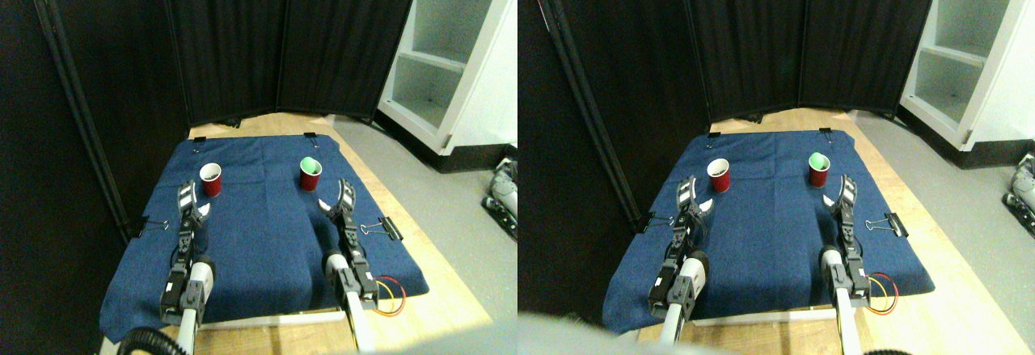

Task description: Pour (bimanual)

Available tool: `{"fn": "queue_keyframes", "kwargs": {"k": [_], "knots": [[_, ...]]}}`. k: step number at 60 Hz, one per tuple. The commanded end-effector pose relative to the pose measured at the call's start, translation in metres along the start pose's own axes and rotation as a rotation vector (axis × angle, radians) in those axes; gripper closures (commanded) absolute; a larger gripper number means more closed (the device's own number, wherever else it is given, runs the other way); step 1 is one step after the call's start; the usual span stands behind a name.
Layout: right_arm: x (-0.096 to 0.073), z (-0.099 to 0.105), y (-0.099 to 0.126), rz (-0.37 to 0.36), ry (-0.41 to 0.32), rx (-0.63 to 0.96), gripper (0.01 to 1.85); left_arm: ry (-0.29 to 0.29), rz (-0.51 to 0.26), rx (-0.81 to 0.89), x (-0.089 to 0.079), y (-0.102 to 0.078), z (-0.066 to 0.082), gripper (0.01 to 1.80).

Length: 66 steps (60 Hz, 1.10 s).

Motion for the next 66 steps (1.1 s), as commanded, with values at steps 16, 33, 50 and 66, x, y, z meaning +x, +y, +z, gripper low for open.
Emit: {"fn": "queue_keyframes", "kwargs": {"k": [16,33,50,66], "knots": [[0.017,-0.003,0.010,-0.009,-0.005,0.228,1.24,0.001,0.115,-0.208,0.025,-0.004,0.002,0.98],[0.027,-0.012,0.004,-0.095,-0.043,0.362,1.19,-0.015,0.186,-0.370,0.037,0.010,-0.004,0.95],[0.035,-0.023,0.001,-0.118,0.010,0.616,1.16,-0.019,0.212,-0.440,0.037,0.025,-0.011,0.93],[0.040,-0.028,0.001,-0.134,0.060,0.706,1.14,0.009,0.292,-0.591,0.040,0.038,-0.022,0.67]]}}
